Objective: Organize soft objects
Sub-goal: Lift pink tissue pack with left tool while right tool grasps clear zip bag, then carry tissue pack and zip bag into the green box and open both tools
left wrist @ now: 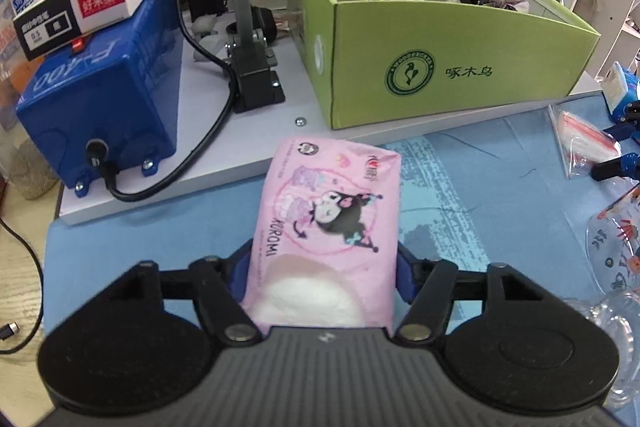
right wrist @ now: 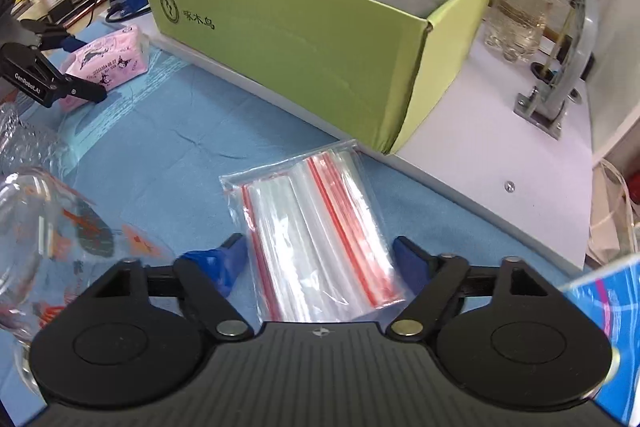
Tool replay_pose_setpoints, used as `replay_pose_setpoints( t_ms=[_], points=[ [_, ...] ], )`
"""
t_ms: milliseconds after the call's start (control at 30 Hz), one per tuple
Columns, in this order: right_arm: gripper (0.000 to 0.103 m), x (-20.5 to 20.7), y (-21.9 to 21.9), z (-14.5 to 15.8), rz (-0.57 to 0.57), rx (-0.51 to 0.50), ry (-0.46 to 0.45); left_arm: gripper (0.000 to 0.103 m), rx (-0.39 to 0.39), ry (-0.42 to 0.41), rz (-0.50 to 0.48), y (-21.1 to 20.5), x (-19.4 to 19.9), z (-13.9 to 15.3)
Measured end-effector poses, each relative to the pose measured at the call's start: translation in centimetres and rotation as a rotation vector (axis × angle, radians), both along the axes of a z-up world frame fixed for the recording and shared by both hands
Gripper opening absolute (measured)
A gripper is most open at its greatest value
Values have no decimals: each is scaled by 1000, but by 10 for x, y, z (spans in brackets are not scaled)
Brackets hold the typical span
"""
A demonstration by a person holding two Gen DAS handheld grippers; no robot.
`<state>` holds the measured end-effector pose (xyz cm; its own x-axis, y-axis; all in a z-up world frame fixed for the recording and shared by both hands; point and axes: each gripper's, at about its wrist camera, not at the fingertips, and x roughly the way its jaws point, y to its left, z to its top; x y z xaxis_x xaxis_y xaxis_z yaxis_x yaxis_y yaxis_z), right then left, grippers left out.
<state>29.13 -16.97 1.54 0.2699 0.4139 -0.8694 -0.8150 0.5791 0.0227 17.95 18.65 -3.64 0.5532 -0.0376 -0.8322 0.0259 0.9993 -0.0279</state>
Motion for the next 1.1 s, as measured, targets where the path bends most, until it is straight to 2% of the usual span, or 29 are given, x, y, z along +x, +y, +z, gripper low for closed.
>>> replay_pose_setpoints(
  t_ms=[67, 167, 267, 367, 500, 633, 767, 900, 1067, 1100],
  points=[
    [22, -11, 0, 1, -1, 0, -32, 64, 13, 2, 15, -2, -7, 2],
    [15, -21, -9, 4, -35, -1, -52, 64, 0, -3, 33, 4, -25, 10],
    [14, -30, -32, 16, -92, 31, -56, 64, -41, -17, 61, 18, -42, 23],
    [14, -39, -50, 36, -151, 82, -93, 64, -24, -57, 85, 27, -53, 38],
    [14, -40, -61, 67, -204, 188, -136, 64, -61, -122, 79, 30, -47, 71],
    [14, -24, -42, 95, -196, 288, -200, 64, -69, -206, 35, 15, -15, 108],
    [15, 10, -4, 107, -168, 329, -234, 64, -103, -247, -16, -5, 40, 129],
    [15, 50, 36, 105, -141, 338, -218, 64, -110, -239, -29, -18, 99, 128],
    [21, 83, 73, 86, -108, 321, -183, 65, -115, -196, -21, -25, 146, 102],
    [22, 87, 79, 80, -99, 309, -168, 76, -110, -189, -15, -25, 151, 97]
  ],
)
